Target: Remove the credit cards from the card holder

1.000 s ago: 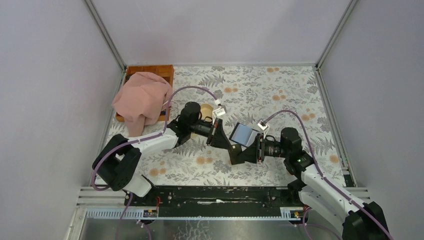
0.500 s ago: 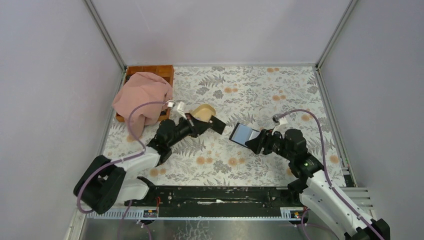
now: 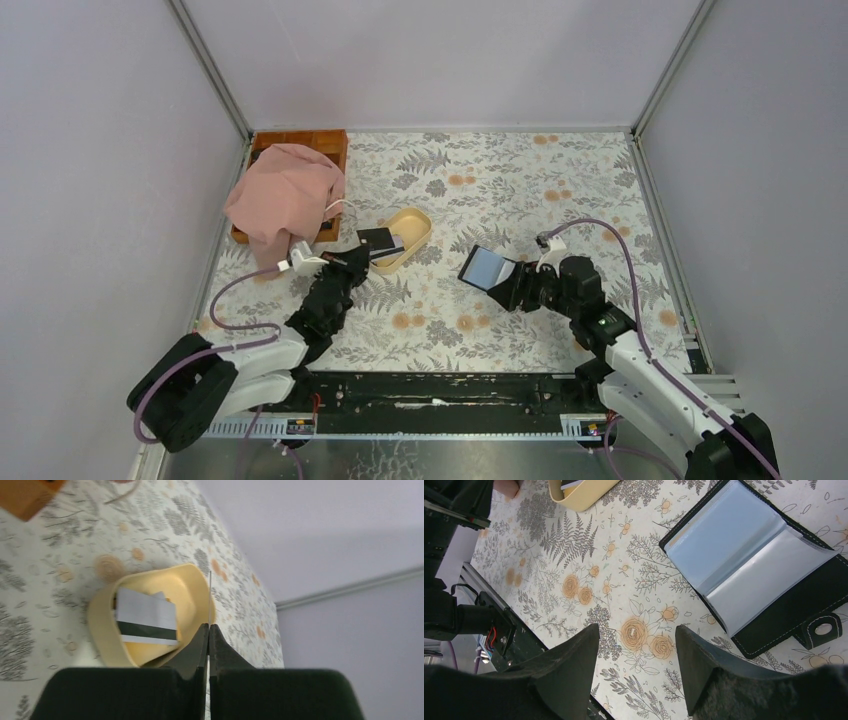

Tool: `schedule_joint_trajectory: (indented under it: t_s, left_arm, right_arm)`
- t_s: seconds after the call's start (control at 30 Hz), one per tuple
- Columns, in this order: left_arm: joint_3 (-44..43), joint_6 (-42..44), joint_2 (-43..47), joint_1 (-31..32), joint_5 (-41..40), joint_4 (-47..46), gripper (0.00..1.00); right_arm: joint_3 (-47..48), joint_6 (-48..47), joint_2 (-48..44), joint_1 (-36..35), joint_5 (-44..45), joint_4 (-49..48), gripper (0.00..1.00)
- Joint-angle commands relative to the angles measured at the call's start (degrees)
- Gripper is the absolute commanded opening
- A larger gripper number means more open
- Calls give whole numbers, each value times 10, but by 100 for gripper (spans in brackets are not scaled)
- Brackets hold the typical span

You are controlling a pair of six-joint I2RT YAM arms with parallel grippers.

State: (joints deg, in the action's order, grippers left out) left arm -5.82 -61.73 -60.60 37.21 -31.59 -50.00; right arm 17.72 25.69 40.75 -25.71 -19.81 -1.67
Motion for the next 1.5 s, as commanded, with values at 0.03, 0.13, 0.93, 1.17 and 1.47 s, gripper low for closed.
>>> schedule_joint_trajectory:
  t_s: [0.03, 0.13, 0.93, 1.17, 1.47]
  left_arm:
    - [12, -60, -64, 4, -100, -63, 0]
    - [8, -62, -106, 3, -101, -98, 0]
    - [-38, -81, -250, 4, -73, -128, 0]
    - [-40, -87, -301, 3, -57, -176, 8]
    - [-32, -88, -265, 3, -71, -122, 35]
  right_arm:
    - [2, -12, 13, 0, -16, -39, 65]
    - [0, -12, 9, 0, -13, -38, 65]
    - [-1, -12, 10, 0, -1, -30, 64]
    - [-1, -12, 10, 0, 0, -29, 64]
    - [-3, -10, 12, 0, -1, -32, 64]
